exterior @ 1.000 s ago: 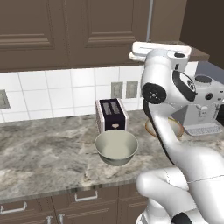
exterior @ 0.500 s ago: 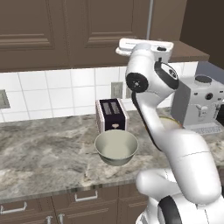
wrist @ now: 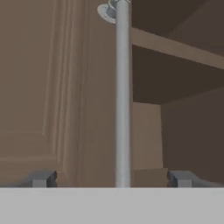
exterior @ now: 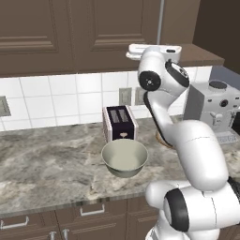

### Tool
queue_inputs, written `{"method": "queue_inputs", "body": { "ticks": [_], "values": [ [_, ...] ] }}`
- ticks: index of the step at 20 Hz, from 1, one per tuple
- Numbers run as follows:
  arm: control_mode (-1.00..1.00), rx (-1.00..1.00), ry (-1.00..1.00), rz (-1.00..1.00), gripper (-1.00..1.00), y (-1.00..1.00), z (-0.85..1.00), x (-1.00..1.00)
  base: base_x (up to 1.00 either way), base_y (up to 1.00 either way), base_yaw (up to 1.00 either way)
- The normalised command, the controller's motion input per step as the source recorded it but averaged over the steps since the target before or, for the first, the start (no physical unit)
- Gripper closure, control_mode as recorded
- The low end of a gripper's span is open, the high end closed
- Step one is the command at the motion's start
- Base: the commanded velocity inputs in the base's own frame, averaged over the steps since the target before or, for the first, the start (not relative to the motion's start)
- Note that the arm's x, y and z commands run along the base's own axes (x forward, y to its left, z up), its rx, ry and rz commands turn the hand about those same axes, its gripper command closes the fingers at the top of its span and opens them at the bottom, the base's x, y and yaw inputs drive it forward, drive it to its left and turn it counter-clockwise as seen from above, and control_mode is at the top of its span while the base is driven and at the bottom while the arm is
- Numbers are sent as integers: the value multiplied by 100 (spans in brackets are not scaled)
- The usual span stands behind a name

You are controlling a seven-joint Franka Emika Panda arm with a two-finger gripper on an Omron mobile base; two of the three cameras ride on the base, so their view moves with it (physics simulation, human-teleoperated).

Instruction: Open the cabinet. Pick the bowls from the counter and place them in the cabinet. Then close the cabinet.

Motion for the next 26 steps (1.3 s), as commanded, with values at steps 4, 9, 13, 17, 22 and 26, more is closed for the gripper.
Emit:
{"method": "queue_inputs", "body": {
  "ticks": [4,9,13,17,22,26],
  "values": [
    [-100,0,6,3,-100,-6,-20,32,0,0,0],
    [-100,0,0,5,-100,0,-12,26,0,0,0],
    [-100,0,2,6,-100,-1,-9,45,0,0,0],
    [-100,0,8,8,-100,-11,0,65,0,0,0],
    [-100,0,8,11,-100,-4,-2,61,0,0,0],
    [-100,0,11,14,-100,-11,-2,66,0,0,0]
  ]
}}
